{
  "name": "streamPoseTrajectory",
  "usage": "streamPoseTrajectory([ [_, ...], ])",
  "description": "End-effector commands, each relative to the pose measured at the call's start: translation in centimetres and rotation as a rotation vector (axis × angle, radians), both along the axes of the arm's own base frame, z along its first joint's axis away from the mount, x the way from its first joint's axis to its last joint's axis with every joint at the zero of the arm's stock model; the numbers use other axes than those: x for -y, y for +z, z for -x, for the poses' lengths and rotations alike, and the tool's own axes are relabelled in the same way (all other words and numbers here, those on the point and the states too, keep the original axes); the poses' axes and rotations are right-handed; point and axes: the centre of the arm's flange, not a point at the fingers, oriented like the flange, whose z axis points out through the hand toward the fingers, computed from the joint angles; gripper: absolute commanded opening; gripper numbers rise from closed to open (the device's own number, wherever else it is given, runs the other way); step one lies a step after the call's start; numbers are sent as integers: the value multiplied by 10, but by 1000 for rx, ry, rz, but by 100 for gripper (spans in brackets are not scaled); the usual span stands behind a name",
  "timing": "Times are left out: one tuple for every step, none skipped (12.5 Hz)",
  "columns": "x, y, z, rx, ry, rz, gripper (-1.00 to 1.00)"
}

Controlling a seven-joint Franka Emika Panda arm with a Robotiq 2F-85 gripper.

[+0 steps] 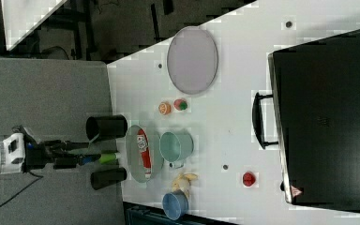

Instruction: Pick ketchup from strainer and place it on the table

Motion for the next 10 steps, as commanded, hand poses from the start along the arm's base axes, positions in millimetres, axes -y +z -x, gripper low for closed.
streamPoseTrajectory([
  [-48, -11, 13, 39, 44, -14, 100],
  [-67, -24, 17, 38, 83, -23, 100],
  [-85, -37, 22, 34, 120, -33, 100],
  [-101, -52, 26, 28, 153, -44, 100],
  [-114, -68, 31, 17, 182, -54, 100],
  [-125, -85, 36, 5, 207, -65, 100],
  [-134, -102, 41, -3, 227, -78, 100],
  [-142, -120, 44, -2, 244, -96, 100],
  [-148, -136, 45, 10, 257, -118, 100],
  [-152, -152, 47, 26, 271, -137, 100],
])
